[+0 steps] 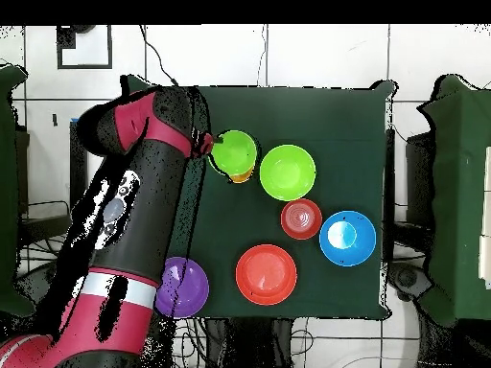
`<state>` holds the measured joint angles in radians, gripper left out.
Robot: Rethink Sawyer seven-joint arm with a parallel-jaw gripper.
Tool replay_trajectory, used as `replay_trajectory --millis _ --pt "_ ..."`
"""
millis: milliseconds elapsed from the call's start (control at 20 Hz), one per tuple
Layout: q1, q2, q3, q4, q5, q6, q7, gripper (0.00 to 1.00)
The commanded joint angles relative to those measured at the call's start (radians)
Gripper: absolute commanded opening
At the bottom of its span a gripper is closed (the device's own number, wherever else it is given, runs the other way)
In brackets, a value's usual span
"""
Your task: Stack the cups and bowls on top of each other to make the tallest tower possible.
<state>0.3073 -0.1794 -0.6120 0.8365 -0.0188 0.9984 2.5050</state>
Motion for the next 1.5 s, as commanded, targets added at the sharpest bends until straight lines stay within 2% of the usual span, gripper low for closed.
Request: replay_trajectory --millis 50,1000,1500 --pt "0.018 0.018 0.1 0.083 -0.001 0.052 0.046 0.0" --pt "0.036 -0.033 0.107 0.232 -0.024 -0.059 0.039 0.0" --pt "0.033 -0.027 0.104 0.22 -0.026 -0.058 0.041 0.0"
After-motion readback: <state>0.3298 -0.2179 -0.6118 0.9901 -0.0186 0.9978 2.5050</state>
